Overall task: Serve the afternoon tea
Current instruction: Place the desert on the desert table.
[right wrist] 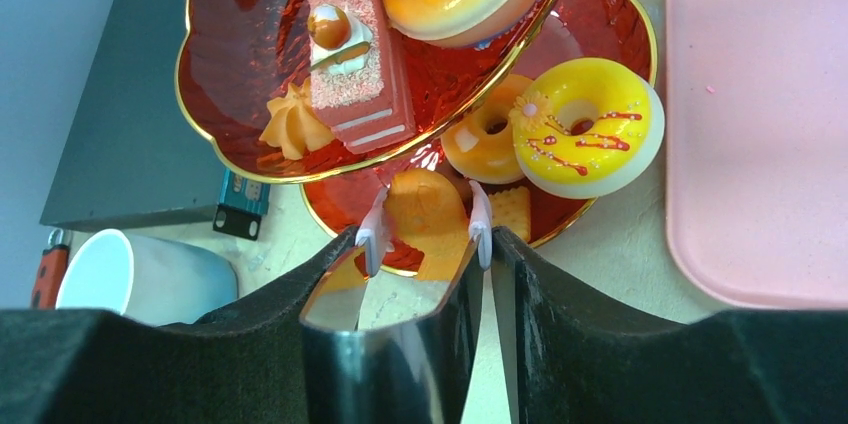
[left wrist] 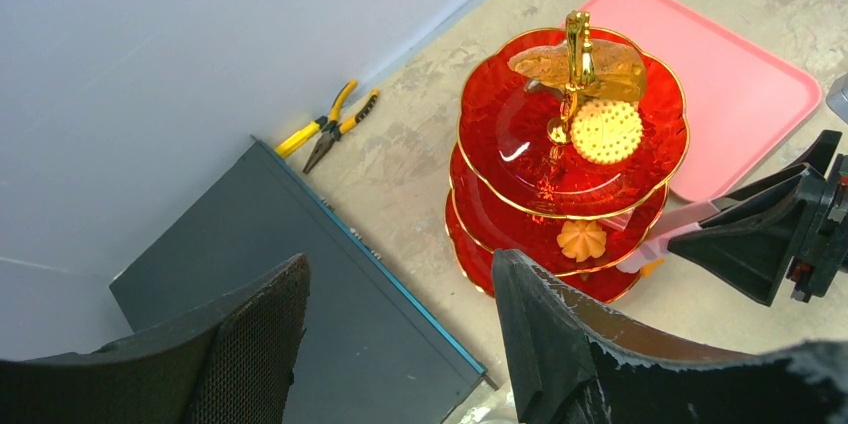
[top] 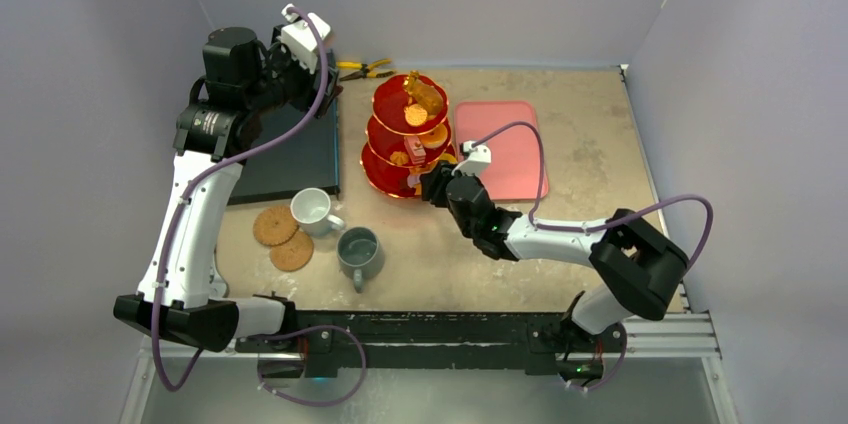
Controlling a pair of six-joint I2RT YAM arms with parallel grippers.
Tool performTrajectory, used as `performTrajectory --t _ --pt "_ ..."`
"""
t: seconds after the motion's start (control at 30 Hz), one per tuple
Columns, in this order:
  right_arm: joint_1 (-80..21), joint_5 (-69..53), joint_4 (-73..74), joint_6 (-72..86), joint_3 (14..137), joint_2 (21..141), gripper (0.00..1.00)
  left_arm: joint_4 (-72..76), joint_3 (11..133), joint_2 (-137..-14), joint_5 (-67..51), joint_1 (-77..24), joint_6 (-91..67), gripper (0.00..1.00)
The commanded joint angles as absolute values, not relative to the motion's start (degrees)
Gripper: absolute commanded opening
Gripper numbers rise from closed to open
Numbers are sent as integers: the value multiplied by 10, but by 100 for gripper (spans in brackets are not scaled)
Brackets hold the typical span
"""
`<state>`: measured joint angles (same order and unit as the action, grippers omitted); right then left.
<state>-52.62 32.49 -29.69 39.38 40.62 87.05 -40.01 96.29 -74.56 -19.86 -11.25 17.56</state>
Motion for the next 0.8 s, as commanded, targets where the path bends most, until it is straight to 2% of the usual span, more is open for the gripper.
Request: performTrajectory --t 0.0,0.23,0.4,0.57,0.67,0.77 --pt "-530 347 -328 394 419 860 52 -394 979 -740 -199 -107 175 67" --pt "-531 343 -328 388 425 869 54 -395 979 -737 -197 -108 176 67" --pt "-530 356 -311 384 407 826 44 -394 980 -737 -193 -107 178 67" --pt "-529 371 -248 386 377 753 40 -395 982 -739 -195 -107 177 67" --pt "-503 370 -204 390 357 699 39 -397 983 -738 -193 -107 178 67" --pt "-433 327 -165 391 352 659 39 -397 979 -738 -193 -107 176 67"
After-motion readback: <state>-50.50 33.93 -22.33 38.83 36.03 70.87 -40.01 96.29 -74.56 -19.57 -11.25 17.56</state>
